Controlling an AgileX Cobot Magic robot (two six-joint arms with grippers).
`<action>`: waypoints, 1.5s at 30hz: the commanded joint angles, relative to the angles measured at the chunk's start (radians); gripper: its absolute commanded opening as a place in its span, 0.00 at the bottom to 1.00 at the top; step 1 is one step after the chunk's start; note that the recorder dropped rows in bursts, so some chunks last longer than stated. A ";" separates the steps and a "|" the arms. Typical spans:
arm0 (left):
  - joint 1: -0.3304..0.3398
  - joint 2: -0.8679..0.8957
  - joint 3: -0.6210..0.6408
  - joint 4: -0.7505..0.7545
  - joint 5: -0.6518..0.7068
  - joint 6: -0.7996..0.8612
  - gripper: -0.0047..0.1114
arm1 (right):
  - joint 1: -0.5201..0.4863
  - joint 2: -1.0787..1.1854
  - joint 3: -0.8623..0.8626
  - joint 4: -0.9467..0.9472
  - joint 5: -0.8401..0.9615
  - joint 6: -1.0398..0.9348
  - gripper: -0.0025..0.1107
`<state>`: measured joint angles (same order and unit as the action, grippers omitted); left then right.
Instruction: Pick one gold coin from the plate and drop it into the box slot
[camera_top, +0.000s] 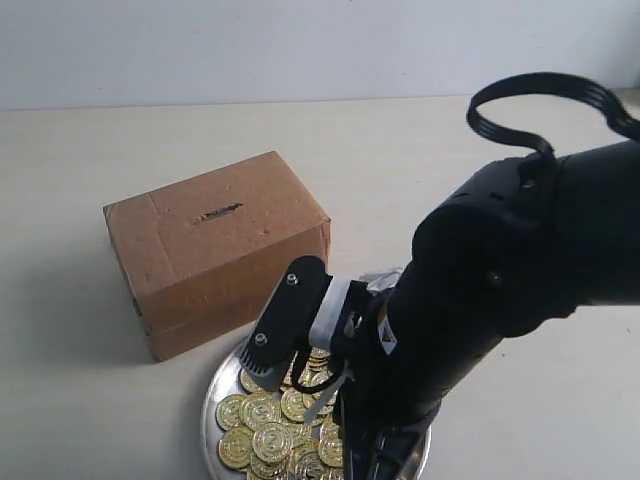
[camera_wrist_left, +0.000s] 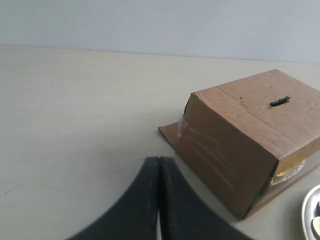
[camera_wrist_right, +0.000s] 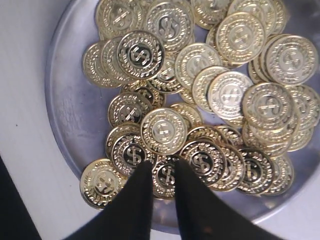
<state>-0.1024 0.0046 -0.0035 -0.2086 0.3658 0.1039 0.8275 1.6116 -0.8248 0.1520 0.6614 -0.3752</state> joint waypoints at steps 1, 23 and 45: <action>-0.006 -0.005 0.003 -0.012 -0.006 -0.006 0.04 | 0.025 0.043 -0.020 0.010 -0.008 0.001 0.26; -0.006 -0.005 0.003 -0.012 -0.005 -0.003 0.04 | 0.108 0.241 -0.204 -0.005 -0.068 -0.045 0.47; -0.006 -0.005 0.003 -0.012 -0.005 -0.003 0.04 | 0.106 0.321 -0.206 -0.038 -0.137 -0.017 0.47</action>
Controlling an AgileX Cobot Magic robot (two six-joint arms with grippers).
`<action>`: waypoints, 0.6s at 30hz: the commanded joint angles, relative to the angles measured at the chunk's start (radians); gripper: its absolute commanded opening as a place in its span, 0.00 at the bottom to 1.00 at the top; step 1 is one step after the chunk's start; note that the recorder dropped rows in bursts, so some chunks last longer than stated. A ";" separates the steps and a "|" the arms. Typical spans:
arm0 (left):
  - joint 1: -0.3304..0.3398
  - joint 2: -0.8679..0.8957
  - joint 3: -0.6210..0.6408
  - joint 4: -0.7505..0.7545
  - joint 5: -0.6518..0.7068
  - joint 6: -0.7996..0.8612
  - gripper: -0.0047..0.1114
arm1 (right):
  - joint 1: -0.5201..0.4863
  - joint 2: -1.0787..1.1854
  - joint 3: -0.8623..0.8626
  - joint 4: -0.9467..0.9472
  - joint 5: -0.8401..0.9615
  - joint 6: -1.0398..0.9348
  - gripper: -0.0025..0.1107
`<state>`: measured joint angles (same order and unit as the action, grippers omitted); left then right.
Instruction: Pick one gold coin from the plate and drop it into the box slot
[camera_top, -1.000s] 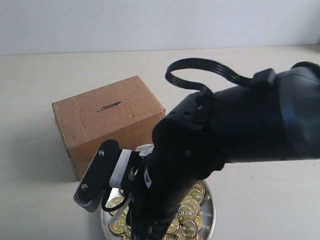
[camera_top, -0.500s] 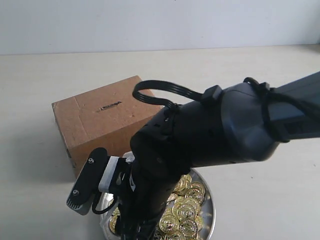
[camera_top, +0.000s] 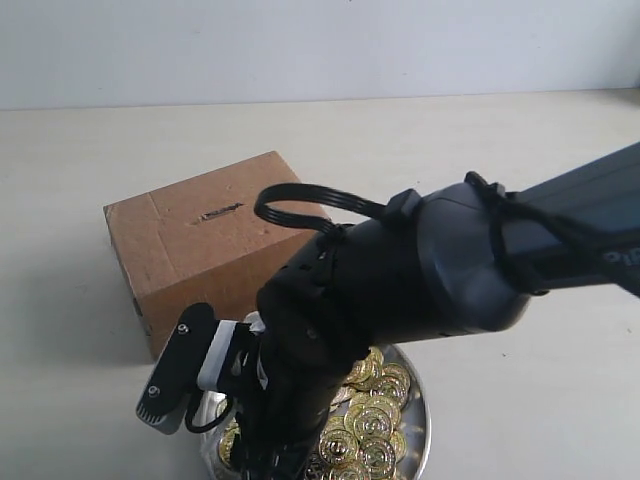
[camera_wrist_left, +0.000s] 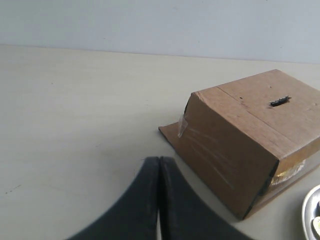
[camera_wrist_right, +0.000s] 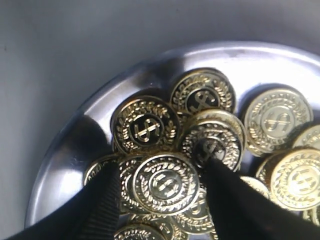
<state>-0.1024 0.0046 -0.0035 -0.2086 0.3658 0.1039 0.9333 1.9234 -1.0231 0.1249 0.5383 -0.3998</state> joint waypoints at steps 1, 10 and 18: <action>-0.006 -0.005 0.003 -0.012 -0.005 -0.003 0.04 | 0.000 0.009 -0.008 -0.013 -0.016 0.010 0.47; -0.006 -0.005 0.003 -0.012 -0.005 -0.003 0.04 | 0.000 0.009 -0.008 -0.013 -0.018 0.010 0.43; -0.006 -0.005 0.003 -0.012 -0.005 -0.003 0.04 | 0.000 0.009 -0.008 -0.013 -0.012 0.046 0.43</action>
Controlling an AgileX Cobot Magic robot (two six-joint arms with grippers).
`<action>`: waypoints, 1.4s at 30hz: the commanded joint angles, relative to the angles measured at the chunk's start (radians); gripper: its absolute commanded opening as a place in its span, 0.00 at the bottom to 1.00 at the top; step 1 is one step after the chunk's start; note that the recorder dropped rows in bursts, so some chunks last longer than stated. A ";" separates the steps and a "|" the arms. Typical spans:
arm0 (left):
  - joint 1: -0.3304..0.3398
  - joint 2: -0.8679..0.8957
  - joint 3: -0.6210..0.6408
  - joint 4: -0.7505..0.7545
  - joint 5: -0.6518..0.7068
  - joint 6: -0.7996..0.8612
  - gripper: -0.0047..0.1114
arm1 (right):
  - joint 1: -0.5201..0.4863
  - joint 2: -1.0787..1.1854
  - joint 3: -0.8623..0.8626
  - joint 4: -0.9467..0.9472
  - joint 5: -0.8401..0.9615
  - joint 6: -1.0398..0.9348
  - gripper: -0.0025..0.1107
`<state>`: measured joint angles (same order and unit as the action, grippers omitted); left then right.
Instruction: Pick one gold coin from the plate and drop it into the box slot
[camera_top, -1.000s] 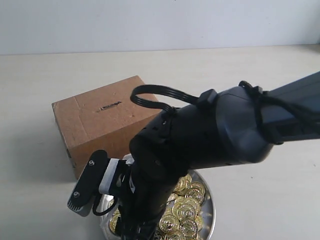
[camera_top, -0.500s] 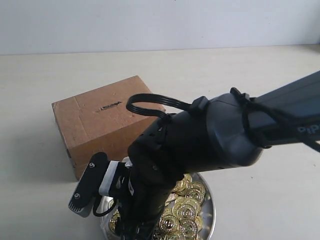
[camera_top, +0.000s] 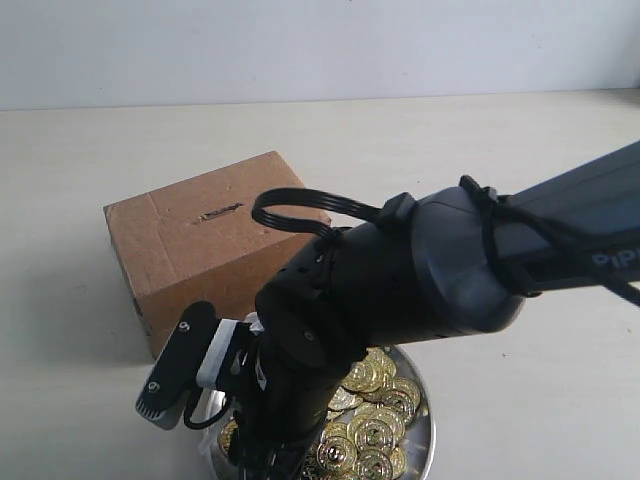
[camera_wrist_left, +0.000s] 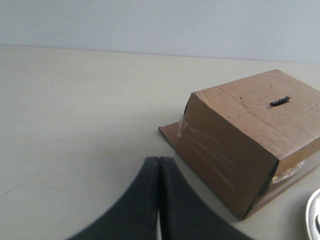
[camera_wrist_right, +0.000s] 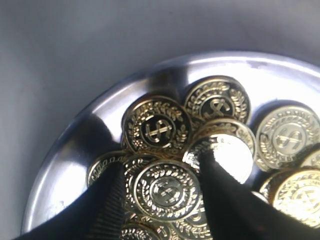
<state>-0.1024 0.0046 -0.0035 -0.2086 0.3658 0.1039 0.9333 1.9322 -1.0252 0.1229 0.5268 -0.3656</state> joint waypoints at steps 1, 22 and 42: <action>-0.006 -0.005 0.003 -0.012 -0.005 -0.003 0.04 | 0.000 0.000 -0.005 -0.011 0.000 0.015 0.43; -0.006 -0.005 0.003 -0.012 -0.005 -0.003 0.04 | 0.000 -0.059 -0.010 -0.011 0.048 0.032 0.28; -0.006 -0.005 0.003 -0.012 -0.005 -0.003 0.04 | 0.000 -0.385 -0.010 -0.002 0.293 -0.351 0.28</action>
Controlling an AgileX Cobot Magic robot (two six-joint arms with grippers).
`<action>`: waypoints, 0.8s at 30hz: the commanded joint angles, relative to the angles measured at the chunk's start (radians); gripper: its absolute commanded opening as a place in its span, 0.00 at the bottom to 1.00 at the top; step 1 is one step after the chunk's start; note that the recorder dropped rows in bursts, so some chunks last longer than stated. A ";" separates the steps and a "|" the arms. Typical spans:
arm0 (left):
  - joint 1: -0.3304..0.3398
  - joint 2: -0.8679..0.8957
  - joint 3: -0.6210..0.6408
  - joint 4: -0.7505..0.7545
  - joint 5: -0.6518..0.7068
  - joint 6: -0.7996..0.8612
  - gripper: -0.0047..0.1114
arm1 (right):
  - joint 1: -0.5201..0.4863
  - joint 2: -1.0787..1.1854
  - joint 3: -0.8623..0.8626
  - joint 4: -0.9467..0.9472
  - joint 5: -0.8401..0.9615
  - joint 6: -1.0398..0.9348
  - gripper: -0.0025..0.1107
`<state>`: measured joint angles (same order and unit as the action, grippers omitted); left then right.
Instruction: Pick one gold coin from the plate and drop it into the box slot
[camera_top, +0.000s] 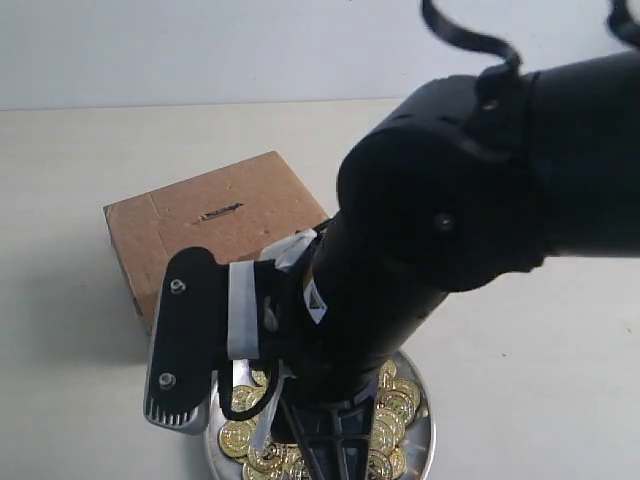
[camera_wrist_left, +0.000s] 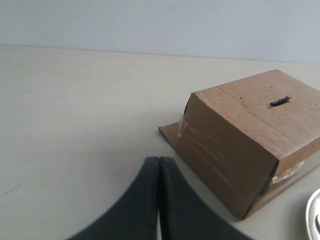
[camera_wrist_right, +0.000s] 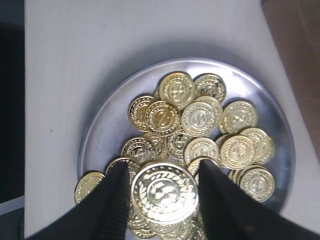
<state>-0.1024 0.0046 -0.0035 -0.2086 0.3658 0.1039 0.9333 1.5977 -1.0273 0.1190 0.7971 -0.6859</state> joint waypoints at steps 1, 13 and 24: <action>-0.006 -0.005 0.003 -0.012 -0.005 -0.003 0.04 | 0.000 -0.065 -0.008 0.002 0.027 -0.030 0.28; -0.006 -0.005 0.003 -0.012 -0.005 -0.003 0.04 | 0.009 -0.090 -0.008 0.063 0.042 -0.099 0.28; -0.006 -0.005 0.003 -0.576 -0.218 -0.013 0.04 | 0.009 -0.097 -0.008 0.070 0.035 -0.111 0.28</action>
<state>-0.1024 0.0046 -0.0017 -0.6130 0.2090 0.0957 0.9413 1.5108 -1.0273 0.1839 0.8392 -0.7780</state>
